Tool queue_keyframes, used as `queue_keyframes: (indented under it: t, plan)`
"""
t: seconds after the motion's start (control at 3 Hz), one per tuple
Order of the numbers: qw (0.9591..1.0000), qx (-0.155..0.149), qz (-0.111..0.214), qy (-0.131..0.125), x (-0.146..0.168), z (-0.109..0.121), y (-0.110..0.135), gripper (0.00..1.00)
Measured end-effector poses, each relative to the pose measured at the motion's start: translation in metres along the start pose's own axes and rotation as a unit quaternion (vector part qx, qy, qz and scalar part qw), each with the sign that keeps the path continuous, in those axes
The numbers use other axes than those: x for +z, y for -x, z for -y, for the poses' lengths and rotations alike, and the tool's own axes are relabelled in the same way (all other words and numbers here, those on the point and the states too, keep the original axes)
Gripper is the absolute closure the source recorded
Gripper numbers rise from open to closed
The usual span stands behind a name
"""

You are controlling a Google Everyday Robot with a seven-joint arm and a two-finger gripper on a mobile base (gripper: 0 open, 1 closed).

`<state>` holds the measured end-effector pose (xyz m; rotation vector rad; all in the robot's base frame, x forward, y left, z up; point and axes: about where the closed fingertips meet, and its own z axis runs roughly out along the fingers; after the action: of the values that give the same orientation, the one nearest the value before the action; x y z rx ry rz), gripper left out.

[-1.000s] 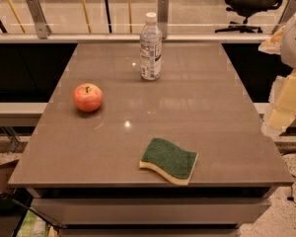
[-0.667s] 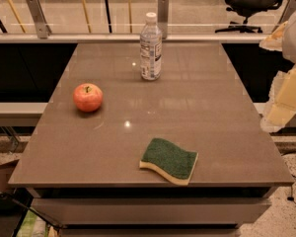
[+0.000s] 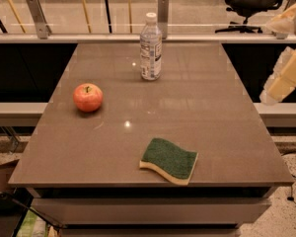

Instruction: Knock blue plastic bottle over

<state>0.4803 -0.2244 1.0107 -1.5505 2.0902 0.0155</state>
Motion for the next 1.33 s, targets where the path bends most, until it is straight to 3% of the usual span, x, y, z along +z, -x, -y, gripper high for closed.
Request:
queue_keyframes:
  t: [0.33, 0.67, 1.0, 1.33]
  plan:
    - [0.9984, -0.009, 0.055, -0.010, 0.004, 0.020, 0.010, 0.00]
    - [0.9941, -0.022, 0.104, -0.020, 0.008, 0.035, 0.019, 0.00]
    - [0.9914, -0.015, 0.123, -0.039, 0.016, 0.047, 0.027, 0.00]
    - [0.9884, 0.020, 0.141, -0.053, 0.031, 0.061, 0.031, 0.00]
